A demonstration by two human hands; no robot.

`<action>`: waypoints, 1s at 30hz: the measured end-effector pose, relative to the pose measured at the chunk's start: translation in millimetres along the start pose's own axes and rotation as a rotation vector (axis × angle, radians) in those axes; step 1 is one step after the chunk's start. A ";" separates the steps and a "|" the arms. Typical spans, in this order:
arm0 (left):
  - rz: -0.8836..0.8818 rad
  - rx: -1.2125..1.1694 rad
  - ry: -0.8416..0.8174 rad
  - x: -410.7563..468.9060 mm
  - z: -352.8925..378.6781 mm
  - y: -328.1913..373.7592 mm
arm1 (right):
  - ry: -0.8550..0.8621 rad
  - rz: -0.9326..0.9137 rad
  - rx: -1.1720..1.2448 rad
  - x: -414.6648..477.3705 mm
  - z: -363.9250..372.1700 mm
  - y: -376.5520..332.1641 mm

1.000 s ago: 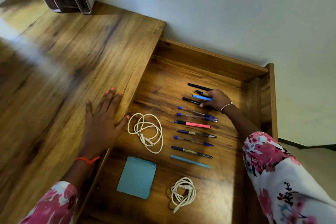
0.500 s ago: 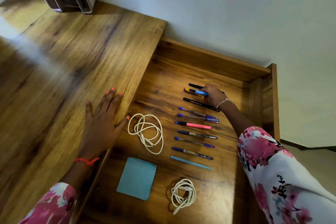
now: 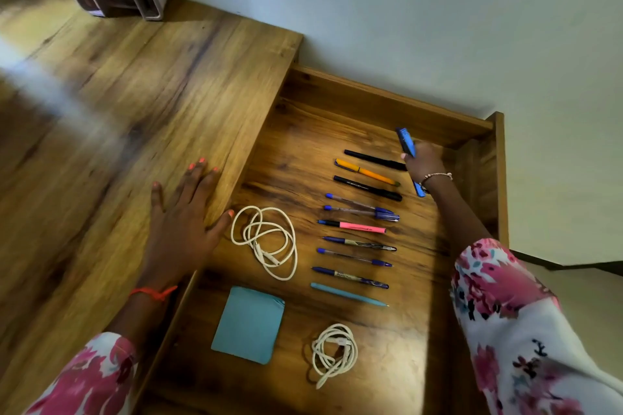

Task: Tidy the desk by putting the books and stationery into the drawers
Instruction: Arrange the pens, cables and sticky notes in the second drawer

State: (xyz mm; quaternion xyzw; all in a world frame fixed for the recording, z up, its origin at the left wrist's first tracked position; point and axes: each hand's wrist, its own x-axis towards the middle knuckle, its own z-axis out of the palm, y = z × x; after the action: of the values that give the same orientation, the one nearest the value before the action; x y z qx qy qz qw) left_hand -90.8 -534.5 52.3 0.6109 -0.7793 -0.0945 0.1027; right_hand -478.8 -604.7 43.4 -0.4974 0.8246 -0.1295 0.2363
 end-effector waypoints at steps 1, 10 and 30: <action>0.001 0.002 0.001 -0.1 0.1 0.4 | 0.012 0.075 0.068 -8.9 -5.8 6.4; 0.022 -0.002 0.015 -0.8 0.0 0.4 | -0.003 0.439 0.392 -146.2 5.1 74.5; 0.491 -0.202 -0.357 -186.1 54.0 74.6 | 0.265 0.292 0.408 -207.7 29.7 97.1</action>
State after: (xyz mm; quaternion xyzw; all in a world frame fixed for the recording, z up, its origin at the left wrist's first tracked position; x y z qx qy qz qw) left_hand -132.0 -334.9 12.5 0.3652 -0.8958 -0.2495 0.0440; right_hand -455.4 -375.1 28.6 -0.2943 0.8681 -0.3212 0.2379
